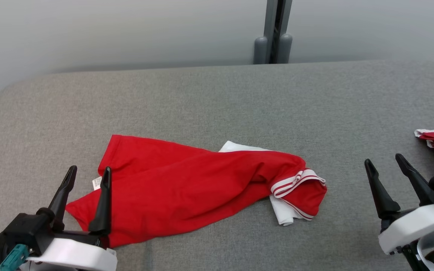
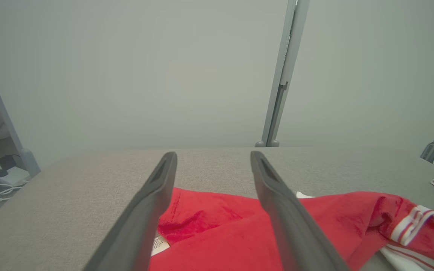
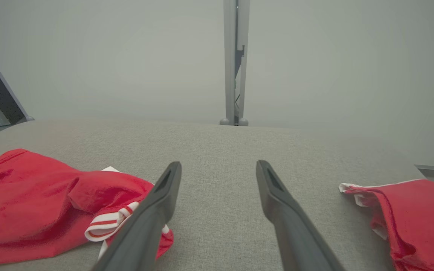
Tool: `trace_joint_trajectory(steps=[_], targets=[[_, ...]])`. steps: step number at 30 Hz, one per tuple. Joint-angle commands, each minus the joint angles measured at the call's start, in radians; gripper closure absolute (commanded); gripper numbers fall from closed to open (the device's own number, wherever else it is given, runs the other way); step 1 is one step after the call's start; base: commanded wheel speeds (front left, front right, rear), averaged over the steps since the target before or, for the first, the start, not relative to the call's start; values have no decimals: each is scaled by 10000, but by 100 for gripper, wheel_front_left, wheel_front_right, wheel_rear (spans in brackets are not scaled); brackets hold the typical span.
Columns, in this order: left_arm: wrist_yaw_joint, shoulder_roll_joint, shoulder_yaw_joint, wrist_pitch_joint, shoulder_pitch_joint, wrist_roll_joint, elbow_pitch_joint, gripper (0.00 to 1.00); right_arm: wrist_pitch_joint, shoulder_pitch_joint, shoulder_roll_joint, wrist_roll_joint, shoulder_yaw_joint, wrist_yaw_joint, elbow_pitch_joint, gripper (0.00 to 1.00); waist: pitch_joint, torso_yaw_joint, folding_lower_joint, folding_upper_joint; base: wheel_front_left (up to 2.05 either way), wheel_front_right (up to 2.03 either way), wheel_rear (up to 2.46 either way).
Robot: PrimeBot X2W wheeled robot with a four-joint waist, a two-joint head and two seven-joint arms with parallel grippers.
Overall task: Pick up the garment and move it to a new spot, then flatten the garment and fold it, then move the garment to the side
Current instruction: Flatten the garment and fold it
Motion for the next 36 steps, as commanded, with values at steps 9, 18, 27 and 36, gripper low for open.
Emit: trace_joint_trajectory(steps=[9, 18, 27, 36], targets=[[-515, -321, -384, -458, -1326, 23, 508, 0, 751, -2421, -2095, 1676, 2617, -4, 1393, 0, 1715, 1032, 0, 0, 0, 0, 0], [-829, -473, -498, -929, -1979, -95, 1176, 0, 1672, -4306, -3878, 3540, 5599, -6, 2217, 0, 2245, 1360, 0, 0, 0, 0, 0], [-805, -522, -477, -1080, -2166, -139, 1432, 0, 1266, -5162, -4556, 4246, 6293, -6, 2093, 100, 2250, 1311, 0, 0, 0, 0, 0], [-764, -519, -461, -1204, -2299, -161, 1545, 0, 440, -6618, -4947, 3521, 5533, -6, 2384, 100, 2103, 943, 0, 0, 0, 0, 0]])
